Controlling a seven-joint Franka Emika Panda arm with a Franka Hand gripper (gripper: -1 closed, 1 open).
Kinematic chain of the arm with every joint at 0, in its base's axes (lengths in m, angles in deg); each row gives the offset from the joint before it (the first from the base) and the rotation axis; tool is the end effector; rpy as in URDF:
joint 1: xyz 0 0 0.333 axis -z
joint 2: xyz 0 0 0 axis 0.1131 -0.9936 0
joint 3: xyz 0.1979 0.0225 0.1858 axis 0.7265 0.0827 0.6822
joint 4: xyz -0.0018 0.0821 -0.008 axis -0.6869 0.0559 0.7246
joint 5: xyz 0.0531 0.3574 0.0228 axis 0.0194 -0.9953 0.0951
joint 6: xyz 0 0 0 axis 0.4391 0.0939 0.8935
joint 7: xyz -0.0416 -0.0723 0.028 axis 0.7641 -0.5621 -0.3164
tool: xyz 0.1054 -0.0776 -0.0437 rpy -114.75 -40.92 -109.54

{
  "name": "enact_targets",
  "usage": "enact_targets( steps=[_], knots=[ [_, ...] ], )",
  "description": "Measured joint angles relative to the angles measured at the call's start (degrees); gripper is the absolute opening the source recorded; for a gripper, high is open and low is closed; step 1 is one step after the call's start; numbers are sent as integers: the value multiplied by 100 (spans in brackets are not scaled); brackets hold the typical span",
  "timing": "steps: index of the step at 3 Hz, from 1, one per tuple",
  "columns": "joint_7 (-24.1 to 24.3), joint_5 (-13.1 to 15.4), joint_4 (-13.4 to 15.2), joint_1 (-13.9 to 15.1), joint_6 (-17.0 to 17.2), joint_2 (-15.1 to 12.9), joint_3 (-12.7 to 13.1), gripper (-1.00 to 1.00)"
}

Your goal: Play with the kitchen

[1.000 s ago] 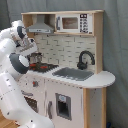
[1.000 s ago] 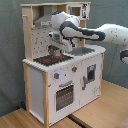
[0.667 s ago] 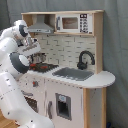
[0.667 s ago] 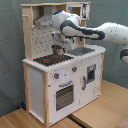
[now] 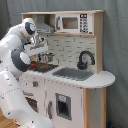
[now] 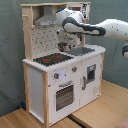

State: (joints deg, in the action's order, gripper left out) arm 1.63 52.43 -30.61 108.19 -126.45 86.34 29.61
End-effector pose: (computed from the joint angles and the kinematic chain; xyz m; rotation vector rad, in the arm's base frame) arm 0.4779 0.3336 0.5154 2.6208 0.9793 -0.2253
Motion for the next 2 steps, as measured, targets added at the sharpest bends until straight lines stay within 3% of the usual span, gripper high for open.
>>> enact_targets(
  steps=[2],
  knots=[
    [-61,530,1038,-616,-110,-618,-174,-100]
  ],
)
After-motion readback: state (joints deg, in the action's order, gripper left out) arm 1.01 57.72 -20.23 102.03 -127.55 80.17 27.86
